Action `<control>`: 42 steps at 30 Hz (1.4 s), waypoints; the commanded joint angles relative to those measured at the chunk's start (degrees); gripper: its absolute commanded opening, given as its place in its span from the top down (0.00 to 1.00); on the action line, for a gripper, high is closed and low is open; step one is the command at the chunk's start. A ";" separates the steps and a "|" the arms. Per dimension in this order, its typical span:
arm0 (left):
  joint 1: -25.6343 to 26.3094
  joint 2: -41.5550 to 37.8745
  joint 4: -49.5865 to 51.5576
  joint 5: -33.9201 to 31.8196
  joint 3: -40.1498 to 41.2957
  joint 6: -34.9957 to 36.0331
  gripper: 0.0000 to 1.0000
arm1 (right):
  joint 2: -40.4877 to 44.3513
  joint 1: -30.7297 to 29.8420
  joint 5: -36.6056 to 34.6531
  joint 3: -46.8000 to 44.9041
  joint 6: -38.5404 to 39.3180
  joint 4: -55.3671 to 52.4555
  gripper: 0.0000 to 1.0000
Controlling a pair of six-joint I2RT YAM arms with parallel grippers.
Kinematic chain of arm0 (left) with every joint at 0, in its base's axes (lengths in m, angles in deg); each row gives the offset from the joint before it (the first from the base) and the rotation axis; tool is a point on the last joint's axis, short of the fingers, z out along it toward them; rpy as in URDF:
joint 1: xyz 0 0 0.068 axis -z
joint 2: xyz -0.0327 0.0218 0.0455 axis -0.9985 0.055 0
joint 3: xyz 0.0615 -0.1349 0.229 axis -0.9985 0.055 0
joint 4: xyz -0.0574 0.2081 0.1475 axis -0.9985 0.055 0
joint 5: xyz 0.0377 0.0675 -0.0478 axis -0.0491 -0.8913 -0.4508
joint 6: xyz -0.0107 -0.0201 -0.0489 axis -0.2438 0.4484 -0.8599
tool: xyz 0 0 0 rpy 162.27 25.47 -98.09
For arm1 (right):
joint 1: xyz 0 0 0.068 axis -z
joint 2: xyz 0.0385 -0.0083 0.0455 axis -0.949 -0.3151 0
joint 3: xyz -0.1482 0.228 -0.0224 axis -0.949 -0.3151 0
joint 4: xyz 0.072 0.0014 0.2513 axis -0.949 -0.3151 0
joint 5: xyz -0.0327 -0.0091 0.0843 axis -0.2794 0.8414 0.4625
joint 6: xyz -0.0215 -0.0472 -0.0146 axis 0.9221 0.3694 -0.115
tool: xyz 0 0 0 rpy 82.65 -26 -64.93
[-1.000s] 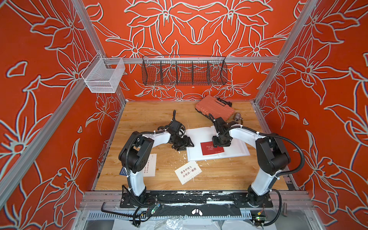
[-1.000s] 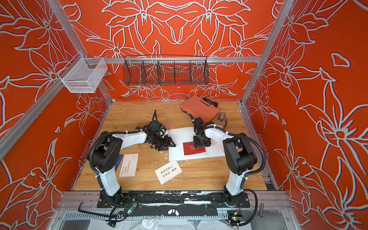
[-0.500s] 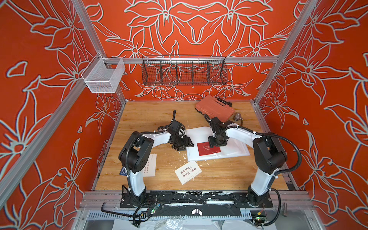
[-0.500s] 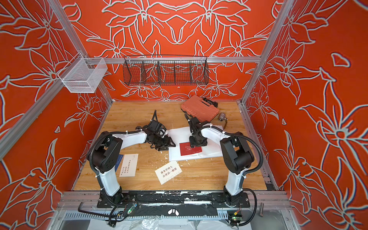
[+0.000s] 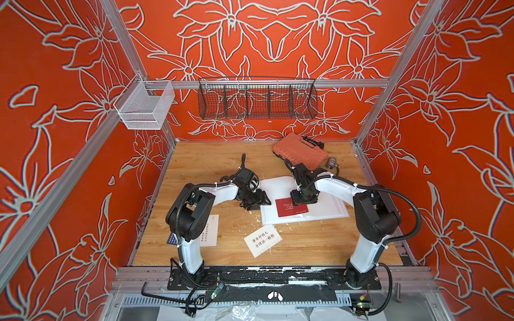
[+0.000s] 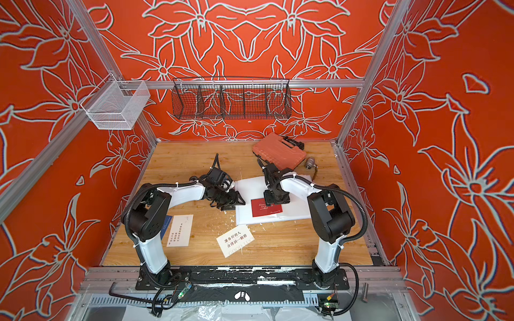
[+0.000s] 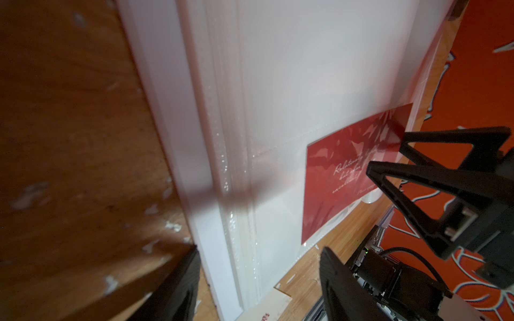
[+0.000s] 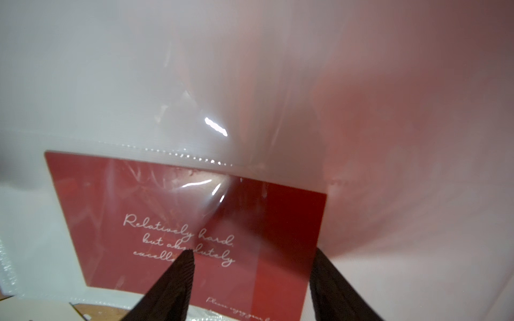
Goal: Place the photos into the photo albums
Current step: Insert the photo into the photo album.
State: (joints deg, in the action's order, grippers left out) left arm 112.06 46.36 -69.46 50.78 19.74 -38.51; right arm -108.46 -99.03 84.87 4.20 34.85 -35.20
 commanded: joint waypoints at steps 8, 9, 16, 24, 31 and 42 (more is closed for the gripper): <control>1.02 -0.69 0.05 1.34 0.12 -0.25 0.34 | -0.81 -2.58 1.90 2.16 -0.51 -1.29 0.31; 1.03 -0.61 0.05 1.34 0.05 -0.32 0.34 | -0.88 -2.84 1.87 2.40 -0.42 -1.39 0.31; 1.07 -0.17 0.23 1.36 -0.47 -0.39 0.34 | -2.30 -3.57 5.00 2.98 -0.90 -0.89 0.31; 1.16 0.26 0.31 1.25 -0.83 -0.72 0.34 | -3.58 -4.18 6.73 3.19 -1.09 -0.36 0.30; 1.16 0.16 0.82 0.57 -0.84 -0.65 0.34 | -1.61 -4.18 0.01 2.96 -0.72 -2.57 0.31; 1.16 -0.55 1.20 -0.85 -0.72 -0.35 0.33 | 2.03 -0.62 -5.31 1.82 2.24 -4.12 0.30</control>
State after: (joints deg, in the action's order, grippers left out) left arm 112.69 46.36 -69.41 50.54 19.68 -38.97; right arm -107.91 -101.15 82.30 5.99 35.85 -37.89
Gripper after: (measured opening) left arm 0.666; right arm 0.699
